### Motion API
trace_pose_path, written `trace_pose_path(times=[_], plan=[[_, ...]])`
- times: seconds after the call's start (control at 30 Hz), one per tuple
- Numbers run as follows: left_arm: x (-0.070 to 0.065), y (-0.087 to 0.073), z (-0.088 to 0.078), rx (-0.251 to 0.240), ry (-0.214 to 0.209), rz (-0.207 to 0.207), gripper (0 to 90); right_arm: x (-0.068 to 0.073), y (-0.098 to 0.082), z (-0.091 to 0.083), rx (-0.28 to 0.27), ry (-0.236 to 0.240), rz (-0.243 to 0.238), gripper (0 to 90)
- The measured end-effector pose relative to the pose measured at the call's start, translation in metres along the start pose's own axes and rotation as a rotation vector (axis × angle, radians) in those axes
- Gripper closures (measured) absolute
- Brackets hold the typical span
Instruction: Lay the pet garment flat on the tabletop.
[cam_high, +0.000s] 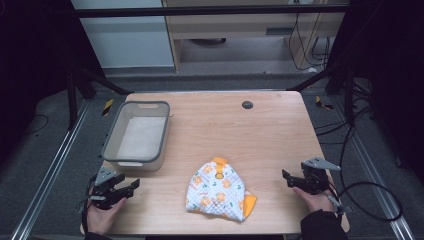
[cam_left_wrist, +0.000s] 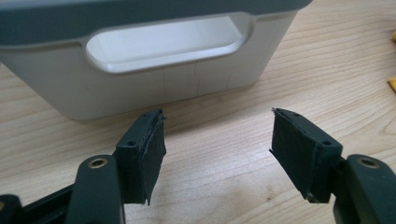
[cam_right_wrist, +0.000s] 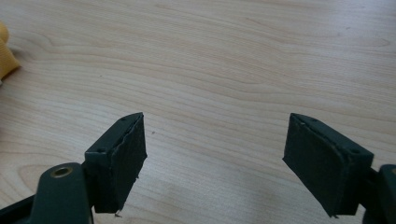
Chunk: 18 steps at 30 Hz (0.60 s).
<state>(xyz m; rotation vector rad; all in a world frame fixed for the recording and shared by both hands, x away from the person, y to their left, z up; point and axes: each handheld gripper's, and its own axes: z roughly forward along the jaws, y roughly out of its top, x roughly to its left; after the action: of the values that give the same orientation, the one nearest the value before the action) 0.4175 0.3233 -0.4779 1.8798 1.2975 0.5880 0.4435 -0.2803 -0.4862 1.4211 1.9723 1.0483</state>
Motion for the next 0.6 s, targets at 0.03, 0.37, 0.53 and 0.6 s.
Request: trace_pose_path(times=[0.03,0.37,0.53,0.6], plan=[[-0.003,0.000,-0.001,0.002,0.002,0.006,33.8,0.000,0.000,0.000,0.000,0.000,0.000,20.5],[-0.011,0.016,-0.008,-0.018,0.012,0.051,31.9,0.010,0.014,-0.012,-0.041,0.070,-0.008,19.4],[-0.014,0.027,-0.015,-0.047,-0.001,0.050,31.4,0.013,0.026,-0.018,-0.065,0.081,-0.007,19.5],[-0.016,0.031,-0.016,-0.062,-0.006,0.044,31.1,0.014,0.033,-0.020,-0.080,0.082,-0.004,19.1]])
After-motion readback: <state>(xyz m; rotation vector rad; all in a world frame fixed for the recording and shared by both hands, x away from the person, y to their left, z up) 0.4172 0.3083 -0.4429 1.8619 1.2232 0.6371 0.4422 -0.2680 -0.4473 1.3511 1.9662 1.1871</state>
